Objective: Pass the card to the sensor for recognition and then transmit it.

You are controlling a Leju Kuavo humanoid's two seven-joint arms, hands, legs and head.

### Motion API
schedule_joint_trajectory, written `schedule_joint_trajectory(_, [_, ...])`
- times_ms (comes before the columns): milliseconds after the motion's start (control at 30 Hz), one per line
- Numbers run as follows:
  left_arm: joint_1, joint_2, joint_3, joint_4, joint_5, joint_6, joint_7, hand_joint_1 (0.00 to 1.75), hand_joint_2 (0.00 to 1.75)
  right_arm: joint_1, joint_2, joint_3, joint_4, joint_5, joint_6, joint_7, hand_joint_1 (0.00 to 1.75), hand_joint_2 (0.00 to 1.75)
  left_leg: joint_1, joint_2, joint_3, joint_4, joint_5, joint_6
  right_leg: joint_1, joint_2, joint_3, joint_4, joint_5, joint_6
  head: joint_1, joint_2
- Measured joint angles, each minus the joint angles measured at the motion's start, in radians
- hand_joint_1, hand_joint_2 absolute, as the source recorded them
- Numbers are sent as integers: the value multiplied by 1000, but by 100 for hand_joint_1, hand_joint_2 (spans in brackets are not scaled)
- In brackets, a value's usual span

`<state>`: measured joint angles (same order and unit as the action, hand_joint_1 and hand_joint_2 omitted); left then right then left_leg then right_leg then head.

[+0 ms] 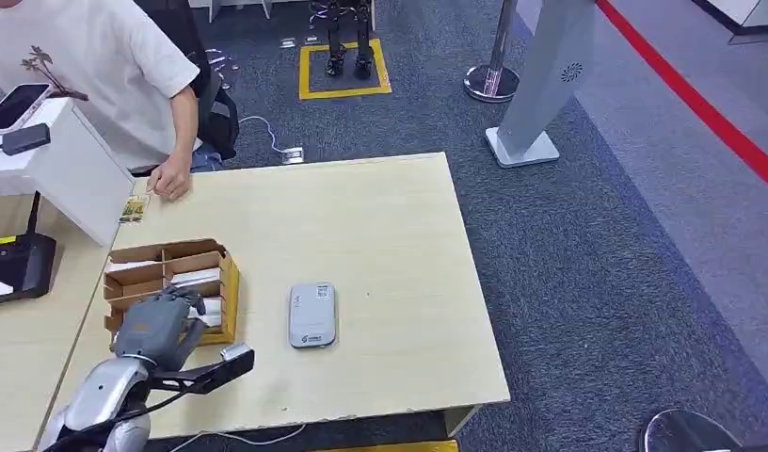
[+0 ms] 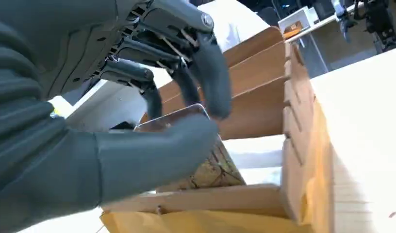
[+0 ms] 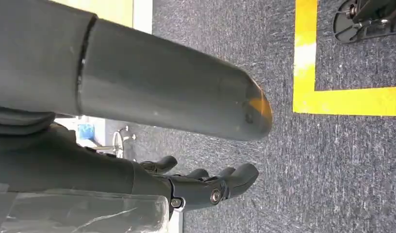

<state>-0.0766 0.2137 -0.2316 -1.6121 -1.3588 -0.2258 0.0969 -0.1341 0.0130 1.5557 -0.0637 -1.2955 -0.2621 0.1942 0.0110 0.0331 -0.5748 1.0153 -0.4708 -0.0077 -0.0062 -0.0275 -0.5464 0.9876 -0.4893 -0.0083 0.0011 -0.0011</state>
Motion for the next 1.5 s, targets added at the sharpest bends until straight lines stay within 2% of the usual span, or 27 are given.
schedule_joint_trajectory(1100, [-32, -35, 0, 1, 13, 21, -29, 175, 175, 0, 0, 0, 0, -11, -1, -7, 0, 0, 0, 0, 0, 0, 0, 0, 0, 0, 0, 0, 0, 0, 0, 0])
schedule_joint_trajectory(1133, [-32, -36, 0, 1, 16, 22, -29, 0, 175, 0, 0, 0, 0, -11, -1, -7, 0, 0, 0, 0, 0, 0, 0, 0, 0, 0, 0, 0, 0, 0, 0, 0])
schedule_joint_trajectory(1500, [-36, -63, 0, 1, 40, 36, -35, 0, 175, 0, 0, 0, 0, -13, 0, -8, 0, 0, 0, 0, 0, 0, 0, 0, 0, 0, 0, 0, 0, 0, 0, 0])
